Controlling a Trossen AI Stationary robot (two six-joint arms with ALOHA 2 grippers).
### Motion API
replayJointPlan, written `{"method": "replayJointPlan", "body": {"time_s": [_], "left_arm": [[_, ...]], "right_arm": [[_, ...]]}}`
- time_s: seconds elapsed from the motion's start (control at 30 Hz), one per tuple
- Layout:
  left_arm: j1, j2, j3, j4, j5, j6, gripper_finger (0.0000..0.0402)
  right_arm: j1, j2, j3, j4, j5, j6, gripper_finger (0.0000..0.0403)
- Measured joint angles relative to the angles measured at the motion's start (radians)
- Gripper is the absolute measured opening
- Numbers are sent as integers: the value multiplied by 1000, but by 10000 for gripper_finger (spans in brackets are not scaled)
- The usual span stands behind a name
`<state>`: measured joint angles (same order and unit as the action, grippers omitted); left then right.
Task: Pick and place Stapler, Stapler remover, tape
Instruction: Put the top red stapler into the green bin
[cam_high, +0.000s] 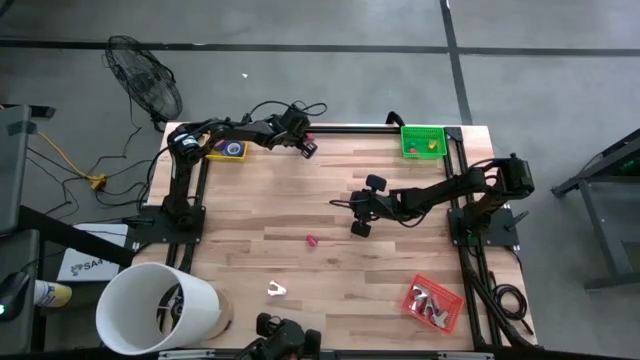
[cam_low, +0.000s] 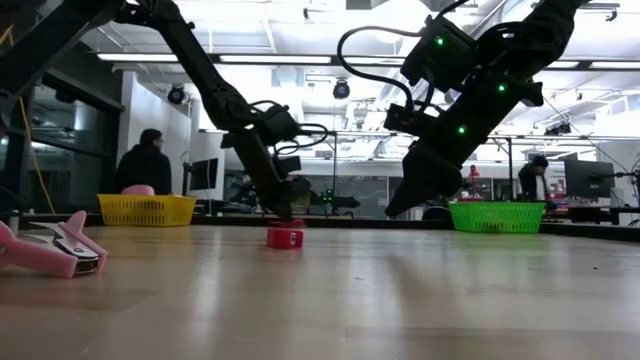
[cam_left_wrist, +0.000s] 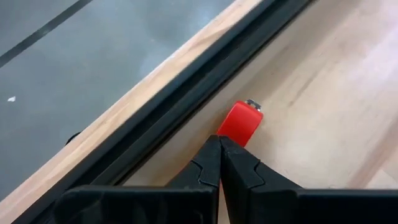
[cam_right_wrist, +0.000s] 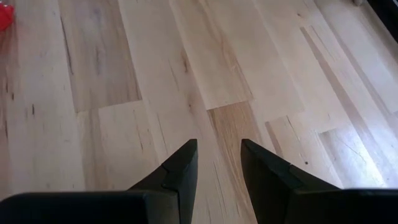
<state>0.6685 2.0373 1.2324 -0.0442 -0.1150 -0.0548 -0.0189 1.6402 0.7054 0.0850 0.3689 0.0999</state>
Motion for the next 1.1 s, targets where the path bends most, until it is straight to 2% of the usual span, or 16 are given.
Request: {"method": "replayJointPlan", "body": {"time_s": [0.3,0.9,1.1], "left_arm": [[0,0,1,-18,87,85,0],[-2,1,-2,-38,449,195,0],[-10,3,-2,-49,514,217,0]], "right_arm": [[0,0,0,-19,-13,2,114],[0,0,0,-39,-55,13,114],[0,0,0,-39,-78,13,114]]}}
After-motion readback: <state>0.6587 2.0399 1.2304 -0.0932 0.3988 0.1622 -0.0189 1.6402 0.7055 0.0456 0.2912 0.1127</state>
